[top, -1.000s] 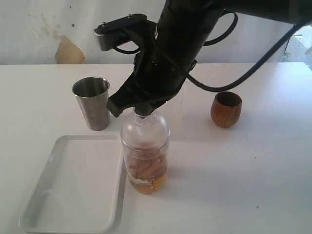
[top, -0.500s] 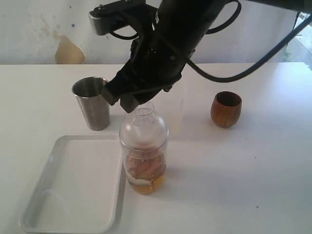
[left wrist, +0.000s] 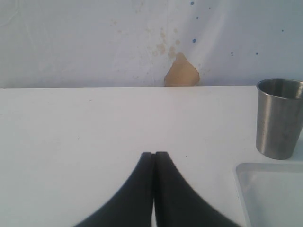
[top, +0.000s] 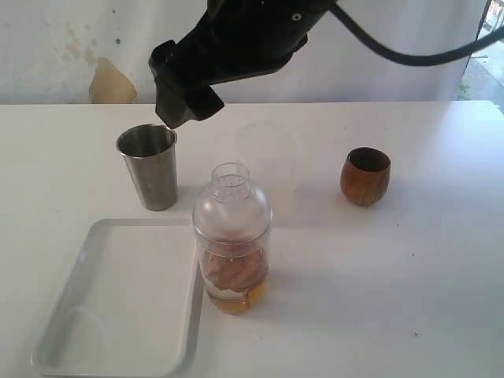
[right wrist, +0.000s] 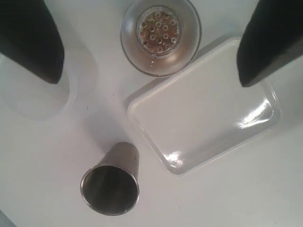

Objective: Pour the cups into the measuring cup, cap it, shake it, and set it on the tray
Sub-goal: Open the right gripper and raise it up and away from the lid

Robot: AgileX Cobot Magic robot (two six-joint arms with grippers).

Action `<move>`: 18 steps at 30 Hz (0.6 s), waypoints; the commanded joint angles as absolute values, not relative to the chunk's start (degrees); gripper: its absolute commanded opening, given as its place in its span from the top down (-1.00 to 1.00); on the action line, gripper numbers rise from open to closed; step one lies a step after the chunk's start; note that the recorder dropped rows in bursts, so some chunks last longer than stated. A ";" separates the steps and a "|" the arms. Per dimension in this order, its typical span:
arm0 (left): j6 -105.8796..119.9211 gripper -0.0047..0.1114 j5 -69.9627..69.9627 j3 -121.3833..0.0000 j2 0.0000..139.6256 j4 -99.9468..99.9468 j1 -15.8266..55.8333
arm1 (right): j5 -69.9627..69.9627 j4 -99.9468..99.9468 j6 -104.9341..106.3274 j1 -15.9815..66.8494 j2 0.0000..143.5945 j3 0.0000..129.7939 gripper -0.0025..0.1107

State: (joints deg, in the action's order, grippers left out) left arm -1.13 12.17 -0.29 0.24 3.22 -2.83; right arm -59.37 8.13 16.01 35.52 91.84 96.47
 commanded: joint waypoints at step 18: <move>-1.20 0.91 11.58 0.00 0.00 3.48 -2.81 | -32.00 26.53 37.88 35.32 75.67 75.72 -0.67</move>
